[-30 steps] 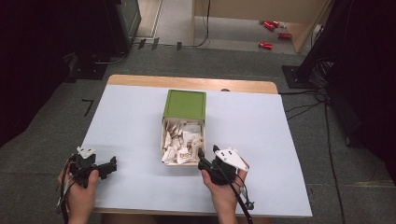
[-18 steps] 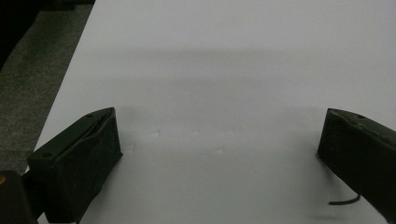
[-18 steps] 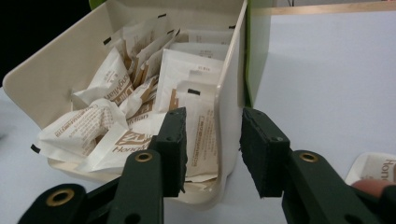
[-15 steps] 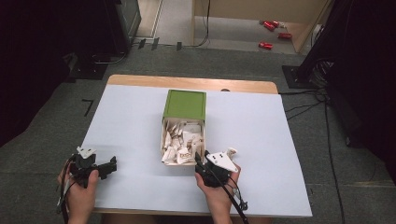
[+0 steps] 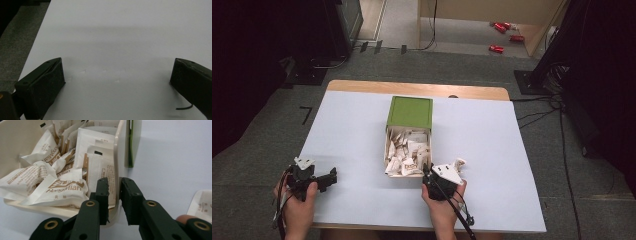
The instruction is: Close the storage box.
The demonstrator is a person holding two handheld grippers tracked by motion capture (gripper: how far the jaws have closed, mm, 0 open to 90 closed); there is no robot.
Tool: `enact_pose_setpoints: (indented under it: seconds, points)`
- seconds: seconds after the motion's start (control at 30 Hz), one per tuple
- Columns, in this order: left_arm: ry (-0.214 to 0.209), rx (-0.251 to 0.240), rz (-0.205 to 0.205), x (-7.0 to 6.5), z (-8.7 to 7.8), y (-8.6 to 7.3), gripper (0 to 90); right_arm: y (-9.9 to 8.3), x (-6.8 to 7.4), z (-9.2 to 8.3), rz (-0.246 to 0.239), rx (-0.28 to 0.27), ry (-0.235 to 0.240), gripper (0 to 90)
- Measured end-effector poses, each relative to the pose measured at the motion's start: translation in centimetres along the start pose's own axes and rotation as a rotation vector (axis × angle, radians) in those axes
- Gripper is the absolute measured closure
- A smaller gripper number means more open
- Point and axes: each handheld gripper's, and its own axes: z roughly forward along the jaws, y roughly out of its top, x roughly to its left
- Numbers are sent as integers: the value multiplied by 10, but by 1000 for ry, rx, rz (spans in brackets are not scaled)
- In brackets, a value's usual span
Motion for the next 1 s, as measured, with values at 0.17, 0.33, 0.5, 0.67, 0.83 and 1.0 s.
enact_pose_setpoints:
  seconds: [0.17, 0.33, 0.5, 0.67, 0.83, 1.0]
  points:
    - [0, 1, 1, 0, 0, 0, 0, -1, 5, 0, 41, -32, -55, 843]
    - [0, 0, 0, 0, 0, 0, 0, -3, 14, 2, 53, -62, -129, 867]
    - [0, 0, 0, 0, 0, 0, 0, -2, 17, 4, 71, -66, -161, 875]
    - [0, 0, 0, 0, 0, 0, 0, 2, 18, 7, 101, -58, -177, 875]
    - [0, 1, 1, 0, 0, 0, 0, 5, 17, 11, 124, -57, -188, 874]
    - [0, 1, 1, 0, 0, 0, 0, 8, 21, 15, 148, -62, -217, 874]
